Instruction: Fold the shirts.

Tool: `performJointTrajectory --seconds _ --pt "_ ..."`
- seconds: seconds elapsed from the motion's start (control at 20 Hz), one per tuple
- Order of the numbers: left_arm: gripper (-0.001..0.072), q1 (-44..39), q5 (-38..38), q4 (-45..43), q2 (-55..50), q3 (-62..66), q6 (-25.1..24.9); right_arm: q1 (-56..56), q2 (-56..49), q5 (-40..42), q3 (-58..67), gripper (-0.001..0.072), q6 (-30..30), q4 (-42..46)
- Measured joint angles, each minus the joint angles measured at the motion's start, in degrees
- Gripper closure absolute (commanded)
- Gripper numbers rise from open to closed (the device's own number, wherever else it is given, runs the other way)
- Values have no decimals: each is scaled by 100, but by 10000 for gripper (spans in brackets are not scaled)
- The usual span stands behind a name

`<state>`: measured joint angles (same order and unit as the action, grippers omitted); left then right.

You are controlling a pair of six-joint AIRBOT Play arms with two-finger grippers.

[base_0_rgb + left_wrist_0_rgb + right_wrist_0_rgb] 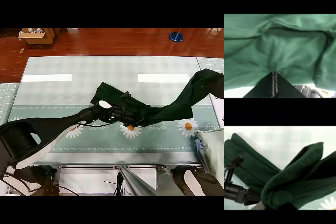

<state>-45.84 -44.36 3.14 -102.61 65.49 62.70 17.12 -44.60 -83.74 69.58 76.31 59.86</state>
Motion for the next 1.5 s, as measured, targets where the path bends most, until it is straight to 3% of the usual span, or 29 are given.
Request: performJointTrajectory --seconds 0.3,0.6,0.9,1.0,1.05,1.2,1.4,1.5 --pt "687 1117 -236 -533 658 168 -168 -330 -2 199 0 686 87 -402" --pt "686 3447 -1233 -1980 2319 197 138 -2031 -549 1134 -7 685 546 -87" --pt "685 5685 -2306 -2450 3934 199 225 -4000 -2170 2570 -7 671 1091 168" --pt "685 6146 -2503 -2500 4299 199 245 -4590 -2848 3126 -9 402 1217 -52" --pt "685 6297 -2601 -2516 4435 199 245 -4828 -3141 3401 -9 347 1231 -238" --pt "685 6537 -2708 -2553 4647 199 249 -5307 -3759 3893 -9 343 1290 -586" --pt "685 6636 -2756 -2612 4712 190 262 -5125 -3674 3779 -11 338 1381 -367" --pt "684 6655 -2763 -2662 4725 186 260 -4701 -3322 3423 -9 245 1443 -20"
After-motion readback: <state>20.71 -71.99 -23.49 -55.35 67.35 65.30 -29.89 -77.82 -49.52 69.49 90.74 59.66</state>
